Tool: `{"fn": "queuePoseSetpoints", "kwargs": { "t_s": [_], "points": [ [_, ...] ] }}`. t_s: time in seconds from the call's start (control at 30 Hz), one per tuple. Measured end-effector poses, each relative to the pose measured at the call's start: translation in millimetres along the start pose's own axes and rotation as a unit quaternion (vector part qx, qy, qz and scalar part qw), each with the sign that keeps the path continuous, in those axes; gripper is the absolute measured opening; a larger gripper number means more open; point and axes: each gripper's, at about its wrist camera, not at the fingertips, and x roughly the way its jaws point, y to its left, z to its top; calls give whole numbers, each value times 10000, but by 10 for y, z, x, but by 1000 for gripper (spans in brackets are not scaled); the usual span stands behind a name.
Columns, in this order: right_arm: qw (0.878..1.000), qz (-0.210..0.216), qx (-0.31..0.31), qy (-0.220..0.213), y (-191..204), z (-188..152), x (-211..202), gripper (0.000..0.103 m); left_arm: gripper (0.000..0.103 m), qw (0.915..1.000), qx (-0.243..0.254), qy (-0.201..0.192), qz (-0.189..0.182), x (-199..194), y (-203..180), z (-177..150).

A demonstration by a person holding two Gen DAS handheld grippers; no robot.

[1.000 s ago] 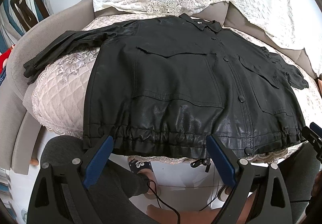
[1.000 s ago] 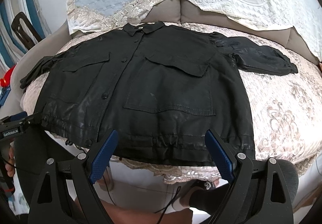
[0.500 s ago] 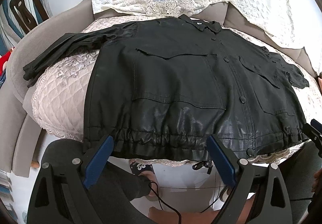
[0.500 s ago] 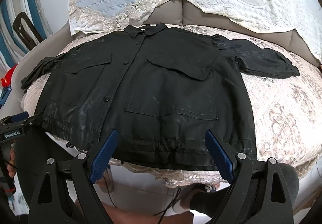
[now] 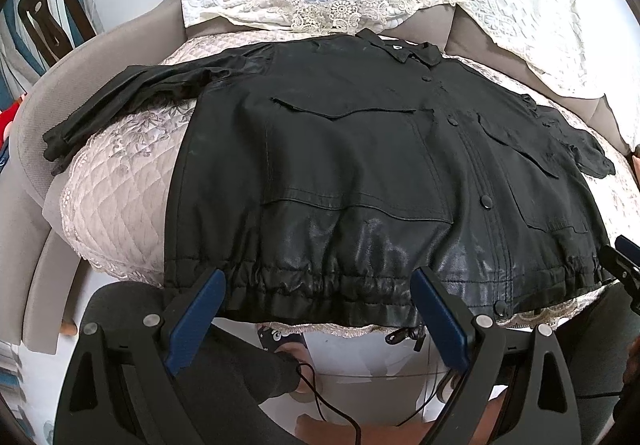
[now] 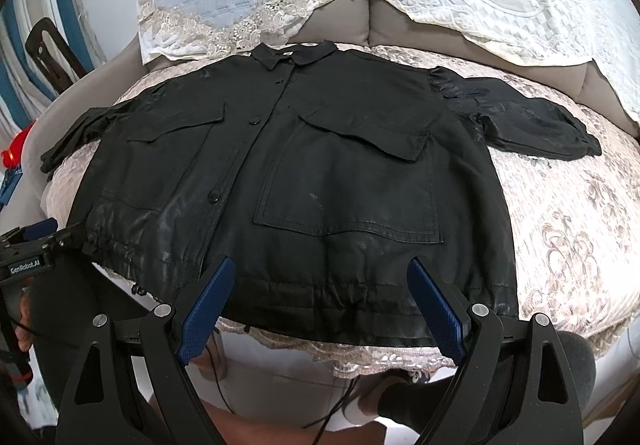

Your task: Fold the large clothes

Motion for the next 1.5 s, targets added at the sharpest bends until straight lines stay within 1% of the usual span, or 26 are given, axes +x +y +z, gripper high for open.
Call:
{"fn": "queuePoseSetpoints", "kwargs": {
  "t_s": [0.4, 0.7, 0.73, 0.8, 0.83, 0.87, 1.0, 1.07, 1.1, 1.2, 1.3, 1.37, 1.43, 1.5],
  "points": [
    [10000, 1, -67, 32, 77, 57, 44, 89, 95, 10000, -33, -28, -52, 19, 41, 7],
    [9999, 50, -120, -7, 126, 80, 45, 89, 95, 9998, -182, -77, -68, 11, 124, 1],
    [9999, 61, -126, -17, 134, 86, 44, 89, 94, 9996, -241, -88, -79, 12, 150, 3],
    [9998, 100, -148, -50, 163, 105, 45, 89, 90, 9993, -341, -139, -65, 8, 200, 15],
    [9998, 118, -160, -60, 177, 114, 48, 89, 85, 9991, -385, -177, -15, 6, 226, 27],
    [9997, 136, -174, -68, 192, 126, 54, 89, 84, 9989, -413, -217, 25, 7, 250, 40],
    [9993, 220, -278, -138, 276, 204, 83, 89, 84, 9982, -520, -295, 84, 32, 388, 133],
    [9989, 283, -332, -183, 334, 260, 105, 89, 84, 9977, -596, -326, 38, 51, 466, 192],
    [9987, 305, -347, -194, 352, 275, 114, 89, 84, 9972, -671, -342, 38, 64, 523, 228],
    [9979, 407, -433, -246, 448, 359, 157, 89, 84, 9949, -889, -421, 204, 110, 727, 345],
    [9972, 481, -501, -280, 518, 425, 188, 89, 84, 9908, -1193, -546, 317, 170, 1035, 493],
    [9969, 516, -538, -260, 553, 464, 226, 89, 84, 9868, -1417, -615, 475, 223, 1299, 616],
    [9967, 525, -569, -233, 562, 477, 251, 89, 84, 9793, -1792, -709, 628, 272, 1650, 733],
    [9968, 517, -577, -194, 558, 487, 288, 89, 84, 9673, -2308, -787, 702, 336, 2072, 818]
  ]
}}
